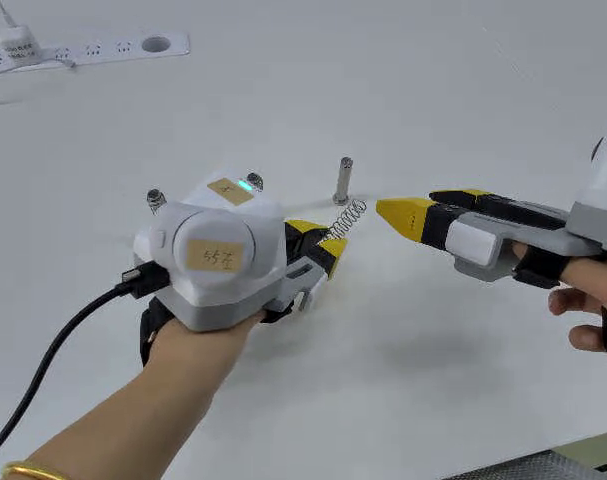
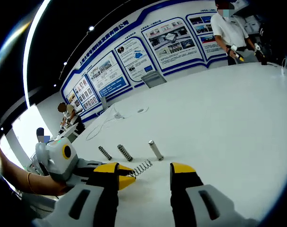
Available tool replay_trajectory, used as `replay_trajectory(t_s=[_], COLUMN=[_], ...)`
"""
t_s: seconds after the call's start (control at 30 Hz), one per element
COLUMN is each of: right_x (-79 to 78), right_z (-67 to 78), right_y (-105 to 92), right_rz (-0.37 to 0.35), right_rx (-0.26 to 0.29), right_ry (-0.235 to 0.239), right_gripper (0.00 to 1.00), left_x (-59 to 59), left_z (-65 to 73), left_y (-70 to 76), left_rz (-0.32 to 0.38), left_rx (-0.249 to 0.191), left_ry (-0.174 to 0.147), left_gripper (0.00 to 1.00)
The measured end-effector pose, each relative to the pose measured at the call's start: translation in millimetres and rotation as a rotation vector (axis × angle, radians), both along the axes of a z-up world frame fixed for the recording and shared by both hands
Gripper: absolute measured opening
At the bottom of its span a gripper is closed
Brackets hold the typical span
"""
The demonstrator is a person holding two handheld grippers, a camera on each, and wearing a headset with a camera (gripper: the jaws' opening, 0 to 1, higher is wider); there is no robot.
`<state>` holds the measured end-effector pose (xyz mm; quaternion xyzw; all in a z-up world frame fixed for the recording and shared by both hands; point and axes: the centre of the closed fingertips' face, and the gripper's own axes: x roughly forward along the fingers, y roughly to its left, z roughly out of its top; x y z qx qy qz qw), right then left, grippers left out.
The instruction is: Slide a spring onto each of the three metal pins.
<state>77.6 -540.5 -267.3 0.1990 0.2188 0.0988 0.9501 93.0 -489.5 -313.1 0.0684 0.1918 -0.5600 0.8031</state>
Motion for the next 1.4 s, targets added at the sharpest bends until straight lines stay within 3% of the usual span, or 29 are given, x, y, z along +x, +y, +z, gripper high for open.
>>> replay_trajectory(t_s=[0.13,0.57,0.83,1.4], right_x=[3.0,8.0,10.6,14.4], right_z=[3.6,6.8,9.1,12.3], right_y=[7.2,21.1,33.7,46.5], right_rz=[-0.017,-0.034,-0.027,-0.008], right_rx=[0.077,0.199,0.292,0.346], right_ry=[-0.011,-0.007,0.003,0.01], right_gripper=[0.4,0.3,0.25,0.16], left_x=[-2.4,-9.1,-13.1,-21.8], left_z=[10.4,32.2,41.8,51.9], left_y=[2.4,11.5,15.2,18.2], left_rz=[0.002,-0.008,-0.024,-0.048], left_rx=[-0.045,-0.139,-0.171,-0.189], left_ry=[-0.003,-0.021,-0.025,-0.041], left_gripper=[0.1,0.1,0.1,0.1])
